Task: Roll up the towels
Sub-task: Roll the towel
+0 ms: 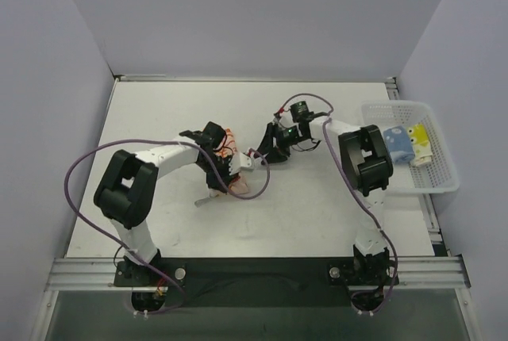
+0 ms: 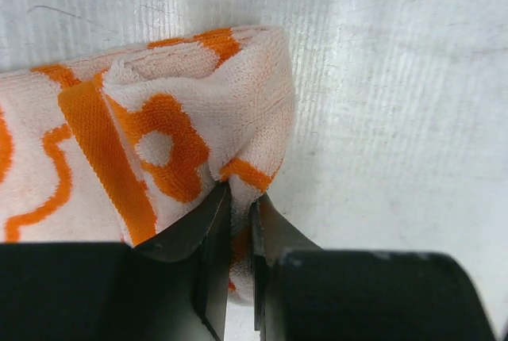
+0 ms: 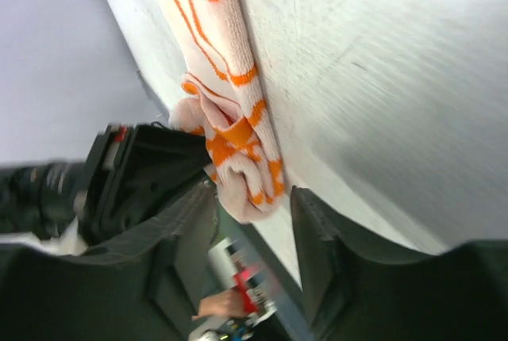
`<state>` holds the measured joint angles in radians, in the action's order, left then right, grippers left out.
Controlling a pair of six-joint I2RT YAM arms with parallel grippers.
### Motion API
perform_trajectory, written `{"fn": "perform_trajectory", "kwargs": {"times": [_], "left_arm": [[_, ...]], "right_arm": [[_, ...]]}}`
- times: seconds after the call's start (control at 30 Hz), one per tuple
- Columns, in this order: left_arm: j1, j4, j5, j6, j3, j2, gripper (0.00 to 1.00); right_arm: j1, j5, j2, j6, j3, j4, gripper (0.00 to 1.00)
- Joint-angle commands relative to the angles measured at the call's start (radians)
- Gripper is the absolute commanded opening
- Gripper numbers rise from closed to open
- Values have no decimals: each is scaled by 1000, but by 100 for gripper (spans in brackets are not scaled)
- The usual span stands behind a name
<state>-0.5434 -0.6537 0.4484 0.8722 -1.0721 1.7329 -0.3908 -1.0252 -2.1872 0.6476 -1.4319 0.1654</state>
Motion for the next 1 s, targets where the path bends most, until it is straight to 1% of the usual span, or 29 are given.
{"fn": "perform_trajectory", "kwargs": {"times": [0.0, 0.03, 0.07, 0.1, 0.13, 0.17, 0.2, 0.23, 0.27, 0.3, 0.33, 0.37, 0.47, 0.5, 0.57, 0.6, 0.63, 0.7, 0.73, 0.77, 0.9, 0.97], "left_arm": [[69, -314, 243, 42, -119, 112, 15], [82, -383, 268, 59, -146, 140, 15], [94, -418, 315, 68, -172, 193, 15], [112, -487, 331, 77, -234, 223, 14], [120, -518, 348, 94, -261, 253, 14], [125, -547, 374, 103, -291, 311, 14], [131, -599, 383, 112, -343, 345, 14], [144, -618, 394, 116, -373, 378, 14], [149, -639, 397, 119, -399, 442, 14], [157, -682, 401, 129, -446, 474, 14], [166, -702, 401, 151, -466, 502, 14], [169, -725, 403, 165, -486, 557, 14], [180, -826, 421, 226, -578, 655, 15], [180, -863, 417, 243, -598, 674, 16], [184, -897, 408, 266, -646, 715, 16], [187, -921, 404, 275, -657, 726, 17], [189, -929, 403, 289, -666, 737, 18], [189, -928, 386, 306, -667, 751, 19], [188, -929, 372, 313, -663, 751, 19], [188, -929, 365, 320, -658, 754, 19], [191, -929, 355, 347, -649, 745, 20], [189, -929, 349, 350, -649, 741, 20]], "right_arm": [[81, 63, 186, -236, -39, 121, 46], [98, 69, 210, -267, -26, 138, 47], [131, 77, 234, -313, -18, 155, 48], [144, 109, 292, -362, -9, 175, 50], [158, 126, 325, -475, 4, 207, 51], [174, 148, 361, -527, 37, 223, 52], [181, 163, 432, -580, 54, 239, 52], [184, 193, 470, -695, 76, 275, 52], [181, 206, 507, -745, 123, 286, 52], [173, 218, 588, -793, 158, 292, 52], [162, 244, 628, -872, 188, 298, 52], [143, 258, 703, -916, 249, 302, 52], [25, 322, 818, -1008, 321, 302, 51], [-56, 338, 840, -1023, 350, 293, 51], [-135, 379, 878, -1074, 373, 272, 51], [-182, 398, 883, -1094, 390, 237, 51], [-259, 421, 882, -1114, 393, 221, 51], [-345, 496, 842, -1198, 393, 174, 52], [-409, 517, 821, -1223, 387, 155, 52], [-430, 557, 776, -1249, 387, 129, 53], [-483, 591, 666, -1370, 399, -67, 55], [-493, 590, 612, -1398, 409, -128, 56]]}}
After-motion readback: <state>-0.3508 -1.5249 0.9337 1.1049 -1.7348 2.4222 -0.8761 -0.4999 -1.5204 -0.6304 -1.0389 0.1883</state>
